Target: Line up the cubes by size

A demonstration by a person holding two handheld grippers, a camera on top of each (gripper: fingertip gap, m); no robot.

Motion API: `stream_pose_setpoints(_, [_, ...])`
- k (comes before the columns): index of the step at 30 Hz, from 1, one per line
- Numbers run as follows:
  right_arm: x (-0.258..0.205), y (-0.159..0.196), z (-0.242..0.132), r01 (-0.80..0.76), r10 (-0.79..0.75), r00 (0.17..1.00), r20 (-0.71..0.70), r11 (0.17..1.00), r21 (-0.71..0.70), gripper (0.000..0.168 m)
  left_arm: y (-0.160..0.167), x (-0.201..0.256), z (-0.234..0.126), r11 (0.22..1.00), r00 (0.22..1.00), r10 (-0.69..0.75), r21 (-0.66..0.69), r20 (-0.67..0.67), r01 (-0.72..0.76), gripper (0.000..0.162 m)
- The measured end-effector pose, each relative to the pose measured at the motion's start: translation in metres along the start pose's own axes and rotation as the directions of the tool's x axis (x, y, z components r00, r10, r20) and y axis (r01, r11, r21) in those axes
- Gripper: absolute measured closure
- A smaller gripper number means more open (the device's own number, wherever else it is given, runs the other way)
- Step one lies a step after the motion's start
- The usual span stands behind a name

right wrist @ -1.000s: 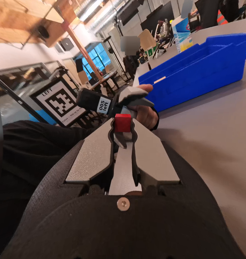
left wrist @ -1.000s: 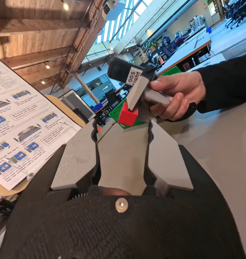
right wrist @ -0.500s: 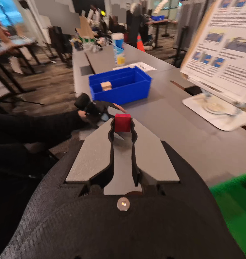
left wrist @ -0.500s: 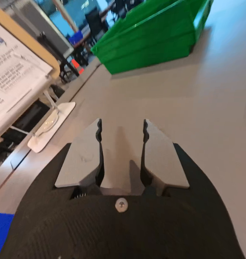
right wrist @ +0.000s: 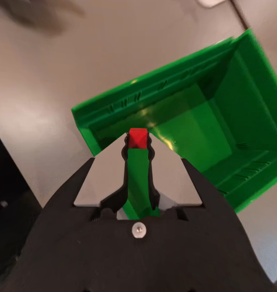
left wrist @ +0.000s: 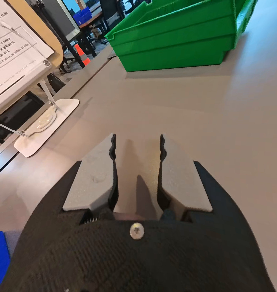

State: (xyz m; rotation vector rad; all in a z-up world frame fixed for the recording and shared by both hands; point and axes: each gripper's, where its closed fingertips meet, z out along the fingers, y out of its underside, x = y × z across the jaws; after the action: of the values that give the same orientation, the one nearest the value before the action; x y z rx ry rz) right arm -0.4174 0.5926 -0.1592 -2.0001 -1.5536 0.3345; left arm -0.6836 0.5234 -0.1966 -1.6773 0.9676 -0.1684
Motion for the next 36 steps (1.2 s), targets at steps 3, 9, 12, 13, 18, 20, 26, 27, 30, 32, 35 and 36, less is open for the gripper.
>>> stream_pose_setpoints(3, [-0.010,0.015,0.027,0.117,-0.110,0.992,0.067,0.987,-0.112,0.149,0.003,0.002,0.003,1.000,1.000,0.017,-0.024,-0.006,-0.017,0.109])
stream_pose_setpoints(9, [-0.025,0.015,0.063,0.316,-0.284,0.938,0.198,0.935,-0.158,0.149,0.003,0.002,0.003,0.999,1.000,0.021,-0.029,0.001,-0.021,0.109])
stream_pose_setpoints(12, [-0.029,0.016,0.072,0.374,-0.330,0.909,0.254,0.916,-0.147,0.149,0.002,-0.001,0.002,1.000,1.000,-0.007,-0.016,-0.001,0.007,0.109])
stream_pose_setpoints(13, [-0.030,0.015,0.074,0.381,-0.337,0.903,0.266,0.915,-0.134,0.149,0.002,-0.002,0.001,1.000,1.000,-0.017,-0.014,0.001,0.017,0.109])
stream_pose_setpoints(18, [-0.025,0.015,0.084,0.432,-0.393,0.887,0.243,0.891,-0.137,0.149,0.002,-0.004,0.000,0.999,0.999,-0.043,-0.007,-0.004,0.043,0.111])
stream_pose_setpoints(20, [-0.020,0.015,0.086,0.435,-0.396,0.887,0.235,0.889,-0.142,0.149,0.002,-0.002,0.001,1.000,1.000,-0.028,-0.011,-0.006,0.028,0.110])
stream_pose_setpoints(26, [-0.005,0.009,0.091,0.423,-0.387,0.894,0.225,0.895,-0.141,0.149,0.004,-0.001,0.003,1.000,1.000,-0.003,-0.030,0.007,0.003,0.111])
stream_pose_setpoints(27, [-0.003,0.008,0.092,0.423,-0.388,0.895,0.219,0.895,-0.143,0.149,0.004,-0.002,0.002,1.000,1.000,-0.010,-0.027,0.007,0.010,0.111])
stream_pose_setpoints(30, [0.002,0.011,0.097,0.434,-0.397,0.892,0.216,0.886,-0.162,0.149,0.002,-0.007,0.000,0.999,0.999,-0.048,-0.008,0.015,0.048,0.111])
stream_pose_setpoints(32, [0.004,0.011,0.100,0.435,-0.397,0.890,0.222,0.886,-0.161,0.149,0.001,-0.009,-0.001,0.997,0.997,-0.081,0.005,0.009,0.081,0.111])
stream_pose_setpoints(35, [0.002,0.009,0.102,0.430,-0.388,0.888,0.247,0.891,-0.146,0.149,0.000,-0.011,-0.003,0.993,0.993,-0.118,0.020,-0.002,0.118,0.111])
stream_pose_setpoints(36, [0.000,0.009,0.102,0.427,-0.382,0.887,0.258,0.892,-0.146,0.149,0.000,-0.012,-0.003,0.992,0.992,-0.123,0.021,0.000,0.123,0.111])
